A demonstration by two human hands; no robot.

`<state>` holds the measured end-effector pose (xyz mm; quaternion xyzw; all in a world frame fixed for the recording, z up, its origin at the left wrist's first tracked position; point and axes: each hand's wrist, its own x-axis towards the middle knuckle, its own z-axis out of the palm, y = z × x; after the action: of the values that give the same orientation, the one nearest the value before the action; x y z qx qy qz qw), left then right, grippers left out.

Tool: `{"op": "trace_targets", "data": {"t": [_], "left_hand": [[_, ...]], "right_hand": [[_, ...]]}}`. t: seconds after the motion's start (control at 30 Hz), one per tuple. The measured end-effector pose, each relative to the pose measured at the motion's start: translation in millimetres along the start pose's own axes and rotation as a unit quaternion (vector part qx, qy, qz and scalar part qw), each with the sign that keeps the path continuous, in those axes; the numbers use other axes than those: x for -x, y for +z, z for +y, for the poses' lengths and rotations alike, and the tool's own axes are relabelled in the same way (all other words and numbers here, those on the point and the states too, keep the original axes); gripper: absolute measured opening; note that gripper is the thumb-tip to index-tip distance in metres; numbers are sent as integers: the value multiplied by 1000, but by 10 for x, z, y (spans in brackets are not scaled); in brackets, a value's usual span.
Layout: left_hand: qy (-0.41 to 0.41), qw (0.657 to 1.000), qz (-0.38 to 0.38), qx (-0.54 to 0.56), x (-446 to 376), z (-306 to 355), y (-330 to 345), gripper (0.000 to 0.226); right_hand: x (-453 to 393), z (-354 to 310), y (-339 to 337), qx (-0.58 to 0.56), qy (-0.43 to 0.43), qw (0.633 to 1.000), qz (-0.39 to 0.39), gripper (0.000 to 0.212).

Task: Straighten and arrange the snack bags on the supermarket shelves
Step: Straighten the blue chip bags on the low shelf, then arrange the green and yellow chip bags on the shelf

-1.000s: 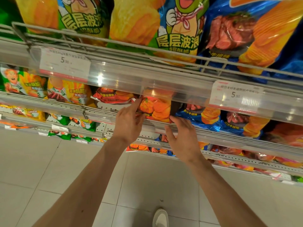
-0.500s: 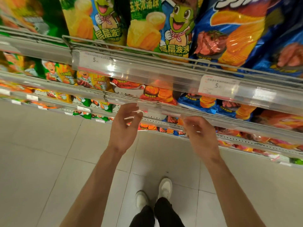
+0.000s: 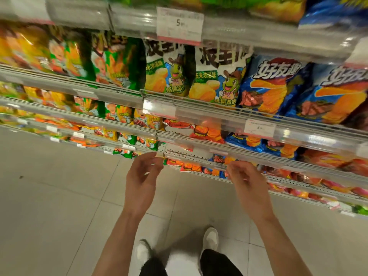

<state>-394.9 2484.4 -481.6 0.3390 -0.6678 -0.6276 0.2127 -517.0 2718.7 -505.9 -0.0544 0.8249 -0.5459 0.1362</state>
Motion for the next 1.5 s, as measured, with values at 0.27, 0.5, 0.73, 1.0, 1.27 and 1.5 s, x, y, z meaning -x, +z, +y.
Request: {"op": "trace_targets", "data": {"t": [0.27, 0.5, 0.73, 1.0, 1.27, 1.5], "left_hand": [[21, 999, -28, 42, -335, 262, -1086, 29], [42, 997, -38, 52, -777, 358, -2038, 16], [41, 996, -28, 72, -1188, 444, -2485, 18], [54, 996, 1, 66, -1801, 610, -2753, 17], [56, 996, 29, 57, -2330, 649, -3006, 15], [39, 998, -25, 43, -2890, 531, -3199, 13]], "right_hand": [[428, -495, 753, -12, 14, 999, 37, 8], [638, -1140, 1646, 7, -19, 998, 67, 15], [502, -1683, 2223, 28, -22, 999, 42, 13], [-154, -1921, 2746, -26, -34, 999, 12, 9], [-639, -2021, 3254, -62, -27, 997, -20, 8], [-698, -2128, 3682, -77, 1, 997, 3, 8]]}}
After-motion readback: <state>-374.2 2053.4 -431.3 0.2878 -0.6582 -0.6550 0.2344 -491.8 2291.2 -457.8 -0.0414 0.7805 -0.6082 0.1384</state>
